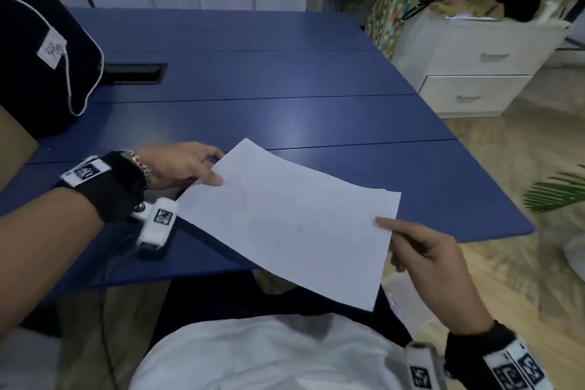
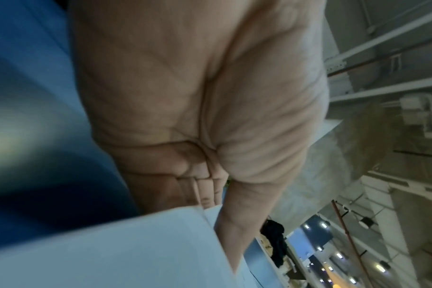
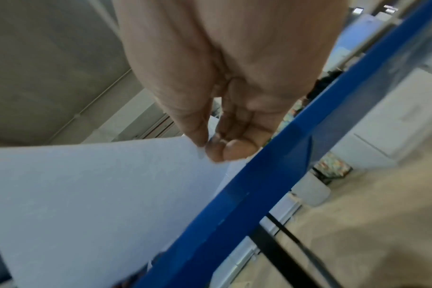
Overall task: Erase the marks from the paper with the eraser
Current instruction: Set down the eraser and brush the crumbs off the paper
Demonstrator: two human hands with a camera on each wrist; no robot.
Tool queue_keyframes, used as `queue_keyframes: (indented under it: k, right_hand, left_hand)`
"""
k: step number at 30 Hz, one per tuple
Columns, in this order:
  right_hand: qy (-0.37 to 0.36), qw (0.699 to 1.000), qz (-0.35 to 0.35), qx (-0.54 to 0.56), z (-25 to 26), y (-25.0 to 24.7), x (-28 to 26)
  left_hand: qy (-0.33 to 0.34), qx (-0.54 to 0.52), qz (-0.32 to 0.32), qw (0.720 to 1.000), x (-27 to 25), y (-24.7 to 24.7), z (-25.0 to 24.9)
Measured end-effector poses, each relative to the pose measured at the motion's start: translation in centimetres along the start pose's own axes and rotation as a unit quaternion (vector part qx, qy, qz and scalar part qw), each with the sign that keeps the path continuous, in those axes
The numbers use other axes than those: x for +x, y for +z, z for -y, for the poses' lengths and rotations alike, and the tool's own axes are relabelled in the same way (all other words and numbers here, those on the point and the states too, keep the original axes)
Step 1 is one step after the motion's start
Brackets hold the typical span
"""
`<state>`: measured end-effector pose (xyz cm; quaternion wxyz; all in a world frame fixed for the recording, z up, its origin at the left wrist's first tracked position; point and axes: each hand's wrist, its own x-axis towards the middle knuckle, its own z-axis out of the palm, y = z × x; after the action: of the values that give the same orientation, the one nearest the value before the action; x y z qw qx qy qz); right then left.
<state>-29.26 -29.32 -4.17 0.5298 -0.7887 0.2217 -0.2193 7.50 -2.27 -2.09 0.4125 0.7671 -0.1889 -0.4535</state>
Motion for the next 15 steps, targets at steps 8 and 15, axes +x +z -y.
queue_keyframes:
  k: [8, 15]
  right_hand:
    - [0.167, 0.953, 0.033, 0.249, 1.4, 1.1, -1.3]
    - [0.211, 0.936, 0.069, 0.274, 0.2, 0.1, -2.1]
  left_hand:
    - [0.047, -0.129, -0.028, 0.990, -5.7, 3.0, 3.6]
    - [0.060, -0.164, -0.017, 0.985, -8.6, 6.2, 4.1]
